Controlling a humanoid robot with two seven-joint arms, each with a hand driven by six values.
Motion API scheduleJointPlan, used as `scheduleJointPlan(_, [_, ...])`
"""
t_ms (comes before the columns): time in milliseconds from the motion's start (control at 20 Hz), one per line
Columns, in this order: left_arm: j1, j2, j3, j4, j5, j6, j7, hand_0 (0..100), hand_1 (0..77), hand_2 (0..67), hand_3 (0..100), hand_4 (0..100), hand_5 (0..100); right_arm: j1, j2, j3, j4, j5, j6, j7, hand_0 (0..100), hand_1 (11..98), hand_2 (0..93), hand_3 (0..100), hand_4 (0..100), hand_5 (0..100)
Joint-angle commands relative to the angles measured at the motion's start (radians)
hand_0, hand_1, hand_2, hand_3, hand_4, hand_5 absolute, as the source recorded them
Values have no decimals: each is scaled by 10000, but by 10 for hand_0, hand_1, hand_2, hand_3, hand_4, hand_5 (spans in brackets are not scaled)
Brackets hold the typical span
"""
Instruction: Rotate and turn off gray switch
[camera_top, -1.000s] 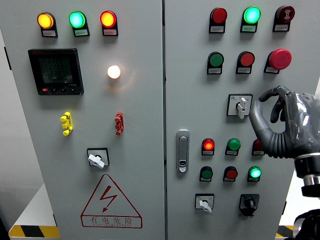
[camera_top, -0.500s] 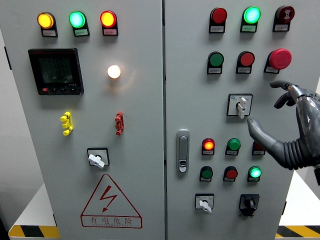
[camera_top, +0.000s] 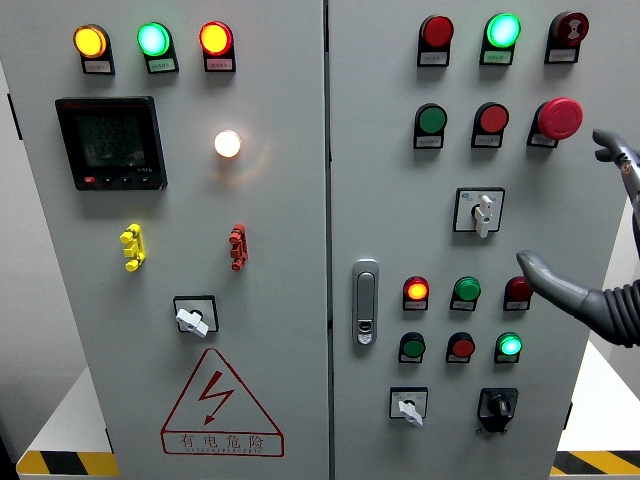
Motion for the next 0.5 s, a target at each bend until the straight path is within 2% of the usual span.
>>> scheduleJointPlan(0, [5,0,-1,0,4,0,1,844,0,134,187,82,109,-8,0,1,157,-105,4,136,0,391,85,112,74,104])
scheduleJointPlan(350, [5,0,-1,0,-11,0,1,844,0,134,187,82,109,-208,-15,-152,388,-136,-42,152,0,393,81,107,67,102])
scheduleJointPlan(400, [5,0,-1,0,4,0,1,844,0,134,187,82,109,-208,0,-183,403,-151,-88,152,0,393,81,107,66,107])
scheduleJointPlan(450, [5,0,-1,0,4,0,1,844,0,134,187,82,109,-208,-15,-213,418,-151,-88,152,0,393,80,108,64,115])
